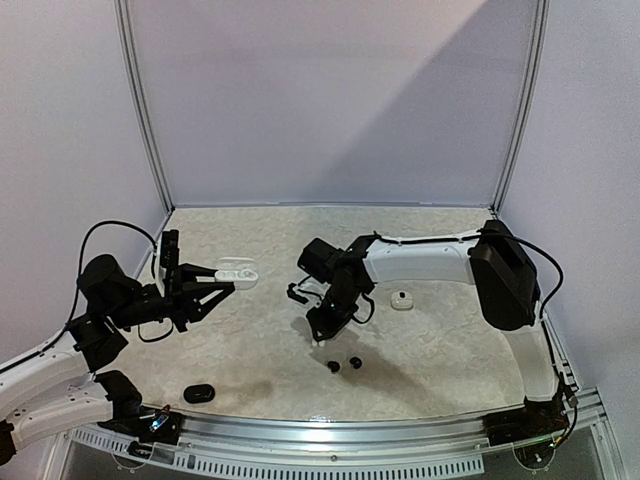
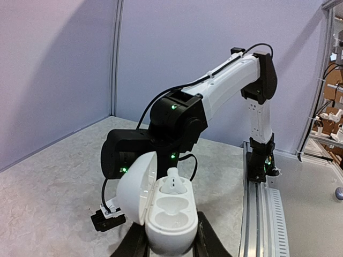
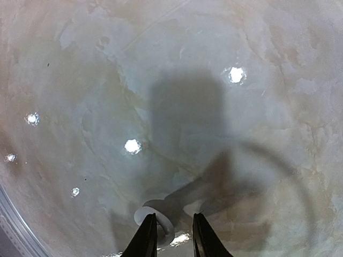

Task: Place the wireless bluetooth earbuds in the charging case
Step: Pick up the left earbud from the center of the board.

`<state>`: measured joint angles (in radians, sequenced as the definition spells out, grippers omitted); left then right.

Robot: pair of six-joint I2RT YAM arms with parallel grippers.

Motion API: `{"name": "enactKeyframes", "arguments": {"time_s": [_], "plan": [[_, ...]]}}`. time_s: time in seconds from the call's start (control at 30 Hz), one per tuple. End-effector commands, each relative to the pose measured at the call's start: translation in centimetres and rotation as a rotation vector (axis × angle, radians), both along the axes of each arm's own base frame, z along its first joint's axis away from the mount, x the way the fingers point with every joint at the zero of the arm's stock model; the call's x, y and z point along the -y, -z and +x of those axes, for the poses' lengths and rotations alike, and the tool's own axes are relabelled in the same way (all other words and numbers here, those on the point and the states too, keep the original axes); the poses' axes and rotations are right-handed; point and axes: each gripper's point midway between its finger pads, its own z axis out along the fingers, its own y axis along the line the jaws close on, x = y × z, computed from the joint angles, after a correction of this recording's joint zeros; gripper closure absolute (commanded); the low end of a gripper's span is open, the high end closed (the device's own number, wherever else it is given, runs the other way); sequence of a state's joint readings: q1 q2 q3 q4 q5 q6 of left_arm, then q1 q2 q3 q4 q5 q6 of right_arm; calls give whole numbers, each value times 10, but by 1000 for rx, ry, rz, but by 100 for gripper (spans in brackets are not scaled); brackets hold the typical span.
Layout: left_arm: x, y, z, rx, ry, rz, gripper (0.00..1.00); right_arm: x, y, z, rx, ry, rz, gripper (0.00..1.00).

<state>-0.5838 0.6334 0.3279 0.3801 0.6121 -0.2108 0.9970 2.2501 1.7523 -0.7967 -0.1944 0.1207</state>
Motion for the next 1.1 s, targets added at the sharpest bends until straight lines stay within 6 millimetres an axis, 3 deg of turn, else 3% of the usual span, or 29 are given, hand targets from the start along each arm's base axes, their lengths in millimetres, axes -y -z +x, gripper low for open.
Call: {"name": "enactKeyframes", "arguments": {"time_s": [0.0,0.37,0.5,0.57,0.7,0.9,0.97,1.07], "plan": [[-4,4,4,5,-25,8,100,7,-5,-26,-57,-18,-17,77],[-4,4,4,6,-23,10,100,4,-7,-30,-66,-18,6,97],[-4,4,4,6,-22,11,100,3,-18,-28,-47,-13,23,100],[-3,4,3,8,-18,11,100,3,-33,-23,-16,-10,40,100],[-2,3,-1,39,8,18,100,1,-85,-8,101,-7,93,100],[3,1,-16,108,92,34,100,3,-213,11,358,-5,281,100],[5,1,-21,131,119,38,100,0,-253,9,446,-20,360,100],[7,0,-29,179,165,49,100,-9,-312,-11,611,-121,459,100]]}}
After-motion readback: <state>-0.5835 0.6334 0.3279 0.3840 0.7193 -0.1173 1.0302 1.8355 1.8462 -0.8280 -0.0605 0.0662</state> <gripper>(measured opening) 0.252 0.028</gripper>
